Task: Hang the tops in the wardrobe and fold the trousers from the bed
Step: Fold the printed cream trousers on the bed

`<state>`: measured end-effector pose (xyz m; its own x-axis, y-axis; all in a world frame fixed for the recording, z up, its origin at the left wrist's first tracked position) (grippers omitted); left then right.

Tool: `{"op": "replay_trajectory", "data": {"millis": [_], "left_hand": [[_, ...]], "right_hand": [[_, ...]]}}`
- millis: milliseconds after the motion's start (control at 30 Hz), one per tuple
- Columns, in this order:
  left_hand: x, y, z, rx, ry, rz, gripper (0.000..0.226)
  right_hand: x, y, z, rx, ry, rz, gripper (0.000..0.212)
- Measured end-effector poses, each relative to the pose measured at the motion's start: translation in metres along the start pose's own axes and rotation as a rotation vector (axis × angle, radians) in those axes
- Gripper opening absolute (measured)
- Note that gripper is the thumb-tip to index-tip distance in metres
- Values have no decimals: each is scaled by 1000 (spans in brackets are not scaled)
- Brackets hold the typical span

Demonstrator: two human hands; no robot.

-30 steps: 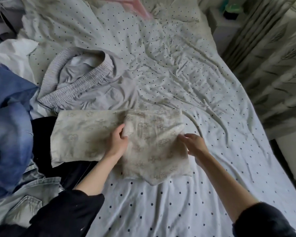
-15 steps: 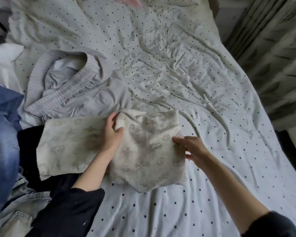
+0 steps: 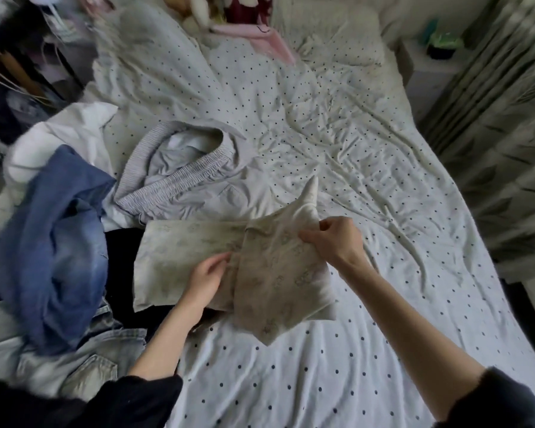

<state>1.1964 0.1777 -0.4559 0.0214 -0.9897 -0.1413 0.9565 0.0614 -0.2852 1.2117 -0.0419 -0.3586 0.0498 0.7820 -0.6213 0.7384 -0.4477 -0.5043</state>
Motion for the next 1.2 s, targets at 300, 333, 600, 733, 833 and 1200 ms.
{"op": "replay_trajectory", "data": {"millis": [300,333,600,733,833,1200], "left_hand": [[-135,-9,28,-42,-282,271,24],[-150,-9,25,-51,-284,280,24],[-196,4,-31,-172,49,104,12],[-188,22,-35,-81,241,65,34],[-180,42,-31,-90,272,90,23],[-176,59,-16,-417,-23,-3,17]], "right_hand": [[143,-62,-122,-255,-300,-59,37],[165,-64,-127,-271,-321,-107,41],[216,-54,-78,-222,-339,-246,22],[174,-25,-32,-8,-262,9,21],[164,-5,-12,263,-67,-149,20],[160,8,0,560,330,-348,10]]}}
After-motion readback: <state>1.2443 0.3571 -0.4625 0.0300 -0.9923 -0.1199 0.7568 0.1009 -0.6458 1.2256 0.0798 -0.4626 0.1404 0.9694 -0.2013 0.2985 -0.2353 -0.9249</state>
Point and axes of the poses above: each hand's wrist, its own y-axis towards the middle knuckle, its own x-axis out of the palm, z = x × y, the point moved 2 cm from there along y, towards the middle knuckle, and after that the axes turned 13 degrees about x, right-handed, at the moved point
